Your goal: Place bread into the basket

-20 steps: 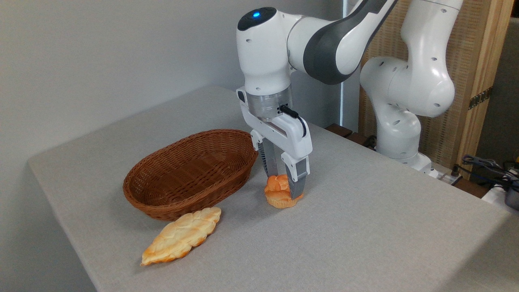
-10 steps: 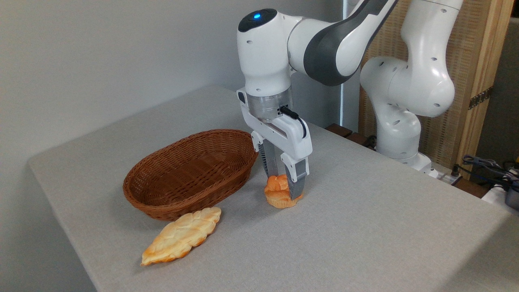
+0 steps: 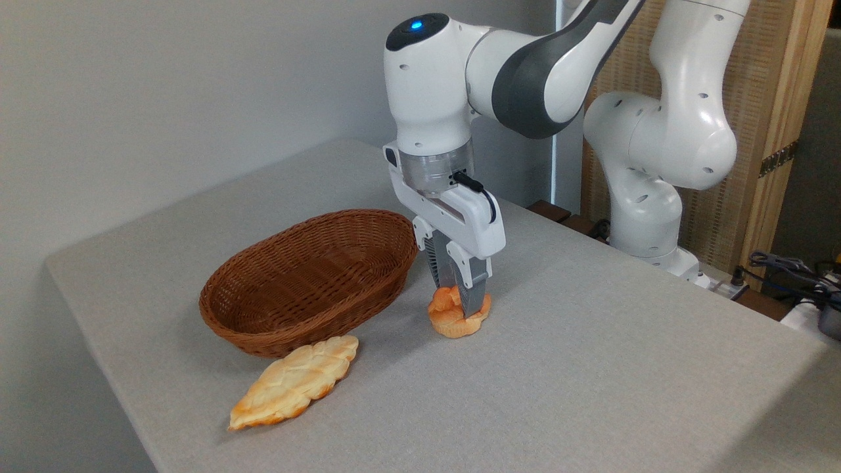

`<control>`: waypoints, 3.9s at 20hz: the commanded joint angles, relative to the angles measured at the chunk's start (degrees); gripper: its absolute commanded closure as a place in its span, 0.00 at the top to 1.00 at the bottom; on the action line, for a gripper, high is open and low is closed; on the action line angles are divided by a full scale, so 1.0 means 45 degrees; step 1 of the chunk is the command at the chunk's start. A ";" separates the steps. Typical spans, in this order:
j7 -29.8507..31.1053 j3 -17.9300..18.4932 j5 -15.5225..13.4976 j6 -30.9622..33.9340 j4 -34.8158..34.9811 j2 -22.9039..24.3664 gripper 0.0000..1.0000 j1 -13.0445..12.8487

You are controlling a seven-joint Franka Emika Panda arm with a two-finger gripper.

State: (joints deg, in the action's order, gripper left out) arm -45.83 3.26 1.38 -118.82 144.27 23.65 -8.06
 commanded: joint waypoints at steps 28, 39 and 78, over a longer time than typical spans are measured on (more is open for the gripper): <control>0.4423 -0.3028 -0.1284 0.2030 -0.9209 -0.6643 1.00 -0.0084; 0.3818 -0.2872 -0.1245 0.2457 -0.9833 -0.6624 1.00 -0.0026; 0.0360 -0.0548 -0.0307 0.5409 -1.1827 -0.5725 1.00 0.0834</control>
State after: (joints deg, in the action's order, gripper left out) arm -42.75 0.14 -0.06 -92.03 88.53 -3.87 -4.09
